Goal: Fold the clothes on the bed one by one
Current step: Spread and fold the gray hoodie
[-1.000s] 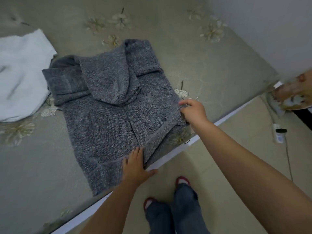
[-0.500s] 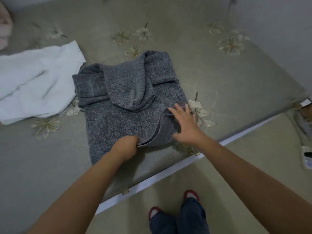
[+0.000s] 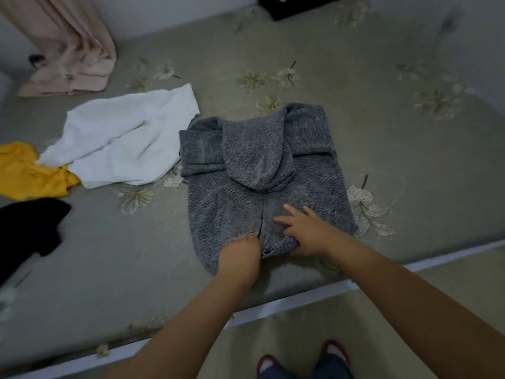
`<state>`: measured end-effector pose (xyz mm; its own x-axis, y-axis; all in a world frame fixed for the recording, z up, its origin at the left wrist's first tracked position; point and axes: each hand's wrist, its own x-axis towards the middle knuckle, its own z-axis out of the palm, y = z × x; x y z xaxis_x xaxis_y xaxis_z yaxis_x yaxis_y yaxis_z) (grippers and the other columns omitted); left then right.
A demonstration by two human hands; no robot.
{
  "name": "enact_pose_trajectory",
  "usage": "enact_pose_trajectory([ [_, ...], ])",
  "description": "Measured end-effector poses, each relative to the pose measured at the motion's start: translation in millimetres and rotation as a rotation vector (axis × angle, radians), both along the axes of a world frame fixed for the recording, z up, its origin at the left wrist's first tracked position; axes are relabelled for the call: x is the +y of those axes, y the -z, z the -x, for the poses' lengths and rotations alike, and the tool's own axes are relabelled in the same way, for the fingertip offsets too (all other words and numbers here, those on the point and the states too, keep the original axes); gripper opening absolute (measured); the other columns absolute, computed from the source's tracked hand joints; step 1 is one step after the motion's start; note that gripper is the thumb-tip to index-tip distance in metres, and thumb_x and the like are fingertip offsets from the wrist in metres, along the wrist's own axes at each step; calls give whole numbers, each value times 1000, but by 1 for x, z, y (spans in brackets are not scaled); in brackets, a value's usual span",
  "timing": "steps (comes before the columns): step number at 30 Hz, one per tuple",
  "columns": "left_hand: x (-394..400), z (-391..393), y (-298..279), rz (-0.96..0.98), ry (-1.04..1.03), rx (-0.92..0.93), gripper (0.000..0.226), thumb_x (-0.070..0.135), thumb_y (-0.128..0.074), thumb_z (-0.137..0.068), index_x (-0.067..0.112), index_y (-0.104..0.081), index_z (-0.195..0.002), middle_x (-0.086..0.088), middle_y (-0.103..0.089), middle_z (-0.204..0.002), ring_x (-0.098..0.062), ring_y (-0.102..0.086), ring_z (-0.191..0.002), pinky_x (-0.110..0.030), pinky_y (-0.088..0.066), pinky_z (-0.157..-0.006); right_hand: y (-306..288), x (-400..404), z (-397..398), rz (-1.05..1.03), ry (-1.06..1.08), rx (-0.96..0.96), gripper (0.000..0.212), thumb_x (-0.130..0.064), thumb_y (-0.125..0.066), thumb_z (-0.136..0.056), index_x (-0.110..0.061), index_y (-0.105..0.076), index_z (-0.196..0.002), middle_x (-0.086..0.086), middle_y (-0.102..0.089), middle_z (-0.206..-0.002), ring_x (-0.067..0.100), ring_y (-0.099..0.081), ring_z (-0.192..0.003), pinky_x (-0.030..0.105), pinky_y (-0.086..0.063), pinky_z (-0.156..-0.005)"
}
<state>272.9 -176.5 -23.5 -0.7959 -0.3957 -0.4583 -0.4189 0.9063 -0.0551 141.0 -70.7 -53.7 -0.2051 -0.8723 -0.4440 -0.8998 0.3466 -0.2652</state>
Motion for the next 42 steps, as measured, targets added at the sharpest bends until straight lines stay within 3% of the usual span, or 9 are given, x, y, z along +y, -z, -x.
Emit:
enact_pose_trajectory([
  [5, -16, -19, 24, -177, -343, 294, 37, 4, -39, -92, 12, -43, -128, -11, -55, -125, -28, -54, -110, -37, -45, -86, -22, 1, 1, 125, -12, 139, 28, -27, -56, -86, -11, -64, -107, 6, -58, -125, 13, -30, -136, 37, 10, -114],
  [12, -17, -38, 67, -462, -701, 578, 51, 5, -43, -94, 13, -31, -143, -10, -33, -148, -27, -32, -135, -37, -27, -108, -54, 32, 12, 168, 6, 406, 23, -21, -60, -79, -10, -64, -99, 8, -67, -90, 21, -60, -95, 36, -16, -114],
  [14, -20, -49, 73, -466, -719, 596, 48, 1, -39, -94, 13, -35, -141, -11, -36, -146, -28, -36, -133, -35, -28, -107, -55, 41, 18, 300, 10, 480, 29, -6, -82, -44, -5, -65, -68, 10, -62, -57, 25, -62, -60, 33, -51, -80],
  [16, -26, -56, 72, -443, -712, 635, 47, 0, -40, -94, 13, -37, -140, -13, -38, -144, -29, -37, -132, -35, -29, -106, -56, 45, 17, 306, 44, 485, 42, 4, -83, -19, -7, -56, -49, 6, -53, -41, 22, -53, -41, 20, -43, -45],
  [20, -39, -50, 51, -349, -739, 763, 49, 0, -43, -92, 15, -39, -139, -23, -54, -127, -36, -54, -110, -38, -42, -89, -38, 48, 17, -3, 275, 472, 24, -7, -57, -79, -3, -56, -103, 16, -65, -100, 27, -57, -96, 31, -44, -78],
  [24, -52, -44, 22, -247, -679, 868, 49, -5, -44, -90, 10, -42, -137, -22, -52, -131, -39, -49, -119, -41, -39, -95, -28, 49, 3, -75, 313, 321, 55, -2, -38, -91, -9, -24, -144, 10, -26, -151, 24, -23, -139, 39, -21, -112],
  [30, -52, -95, -13, -173, -300, 744, 47, -11, -47, -86, 1, -46, -132, -23, -51, -131, -41, -53, -114, -45, -40, -97, -52, 80, -44, 17, 399, 297, 69, 5, -34, -92, -18, -1, -148, 5, -13, -156, 20, -25, -139, 31, -21, -112],
  [35, -51, -172, -38, 0, 69, 738, 66, -26, -79, -27, -14, -67, -91, -30, -68, -83, -45, -66, -63, -48, -50, -49, -78, 96, -120, -111, 385, 345, 63, 0, -28, -95, -14, 4, -147, 4, -9, -156, 19, -18, -142, 31, -16, -113],
  [42, -40, -251, -70, 20, 82, 850, 60, -32, -73, -37, -15, -66, -94, -30, -68, -82, -46, -66, -63, -50, -50, -44, -104, 98, -205, -3, 709, 439, 59, -5, -34, -93, -14, -11, -147, 3, -26, -152, 18, -26, -138, 40, -14, -114],
])
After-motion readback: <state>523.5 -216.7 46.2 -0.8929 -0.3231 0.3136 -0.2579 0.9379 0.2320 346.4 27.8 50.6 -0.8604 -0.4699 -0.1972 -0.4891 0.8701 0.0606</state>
